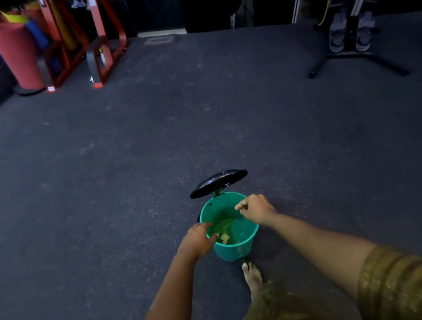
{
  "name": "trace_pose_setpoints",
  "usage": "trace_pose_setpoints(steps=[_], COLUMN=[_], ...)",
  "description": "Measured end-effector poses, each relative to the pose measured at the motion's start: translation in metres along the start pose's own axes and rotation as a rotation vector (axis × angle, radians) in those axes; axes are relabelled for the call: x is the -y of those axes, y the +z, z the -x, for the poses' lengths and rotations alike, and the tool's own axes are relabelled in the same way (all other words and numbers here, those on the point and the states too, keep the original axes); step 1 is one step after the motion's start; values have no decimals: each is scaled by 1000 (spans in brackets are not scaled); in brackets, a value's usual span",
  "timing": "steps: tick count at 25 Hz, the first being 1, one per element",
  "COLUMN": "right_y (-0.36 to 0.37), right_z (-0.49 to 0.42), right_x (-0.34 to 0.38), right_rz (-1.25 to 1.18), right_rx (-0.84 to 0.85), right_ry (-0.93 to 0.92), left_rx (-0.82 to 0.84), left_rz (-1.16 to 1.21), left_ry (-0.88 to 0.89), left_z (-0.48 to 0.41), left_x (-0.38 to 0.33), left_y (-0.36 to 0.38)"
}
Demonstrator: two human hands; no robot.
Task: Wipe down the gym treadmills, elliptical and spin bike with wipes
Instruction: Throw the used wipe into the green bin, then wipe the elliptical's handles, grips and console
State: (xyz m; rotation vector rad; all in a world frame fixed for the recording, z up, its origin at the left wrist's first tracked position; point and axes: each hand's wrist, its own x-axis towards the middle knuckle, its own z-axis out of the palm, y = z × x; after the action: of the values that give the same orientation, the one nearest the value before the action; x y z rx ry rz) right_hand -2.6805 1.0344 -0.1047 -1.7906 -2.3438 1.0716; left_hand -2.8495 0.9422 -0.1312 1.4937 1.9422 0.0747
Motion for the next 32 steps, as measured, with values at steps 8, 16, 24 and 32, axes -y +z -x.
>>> trace_pose_setpoints(steps=[8,16,24,32], right_y=[-18,-34,-88,-121], right_z=[22,58,205,492], right_x=[-31,-91,-239,-419], right_rz=[-32,-186,-175,-184], right_rx=[-24,-85,-202,-435], right_ry=[59,154,338,684], left_rx=[54,148,173,315], left_rz=[-14,-171,-420,-585], left_ry=[81,183,428,886], left_z=[-15,-9,40,181], left_x=[-32,-97,-258,-488], left_y=[18,36,112,281])
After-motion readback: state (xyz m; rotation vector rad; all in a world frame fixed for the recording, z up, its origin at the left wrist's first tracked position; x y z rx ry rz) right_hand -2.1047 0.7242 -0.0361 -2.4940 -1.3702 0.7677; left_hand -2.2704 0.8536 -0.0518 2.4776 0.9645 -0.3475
